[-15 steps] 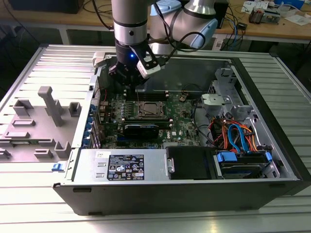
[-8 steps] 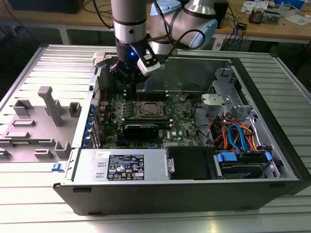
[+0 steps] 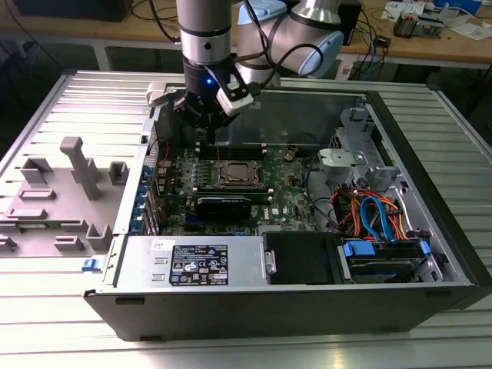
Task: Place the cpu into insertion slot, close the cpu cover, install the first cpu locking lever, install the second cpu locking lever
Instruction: 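Install the first cpu locking lever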
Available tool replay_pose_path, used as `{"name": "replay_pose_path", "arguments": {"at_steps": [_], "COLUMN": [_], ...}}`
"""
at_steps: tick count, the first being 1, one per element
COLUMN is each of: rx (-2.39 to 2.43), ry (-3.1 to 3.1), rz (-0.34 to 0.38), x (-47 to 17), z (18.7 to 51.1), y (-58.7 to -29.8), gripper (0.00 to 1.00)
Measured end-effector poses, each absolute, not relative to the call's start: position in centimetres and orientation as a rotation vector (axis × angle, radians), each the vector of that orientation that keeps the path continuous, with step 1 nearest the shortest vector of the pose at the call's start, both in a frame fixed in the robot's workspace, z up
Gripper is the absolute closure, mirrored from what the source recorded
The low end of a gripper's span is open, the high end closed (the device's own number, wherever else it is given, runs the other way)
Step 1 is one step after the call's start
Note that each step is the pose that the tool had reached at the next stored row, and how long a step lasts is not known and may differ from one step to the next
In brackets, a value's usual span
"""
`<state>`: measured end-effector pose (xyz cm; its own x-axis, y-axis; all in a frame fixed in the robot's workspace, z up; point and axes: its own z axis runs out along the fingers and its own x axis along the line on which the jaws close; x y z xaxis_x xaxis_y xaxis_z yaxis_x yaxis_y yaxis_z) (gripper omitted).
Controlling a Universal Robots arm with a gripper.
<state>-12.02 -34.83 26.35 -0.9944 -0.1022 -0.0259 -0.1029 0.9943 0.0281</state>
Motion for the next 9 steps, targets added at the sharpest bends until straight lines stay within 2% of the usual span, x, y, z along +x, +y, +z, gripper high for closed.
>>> {"name": "replay_pose_path", "arguments": {"at_steps": [9], "rx": [-0.16], "ry": [3.113], "rz": [0.046], "x": [-12.02], "z": [26.34], "y": [-34.83], "gripper": [0.89]}}
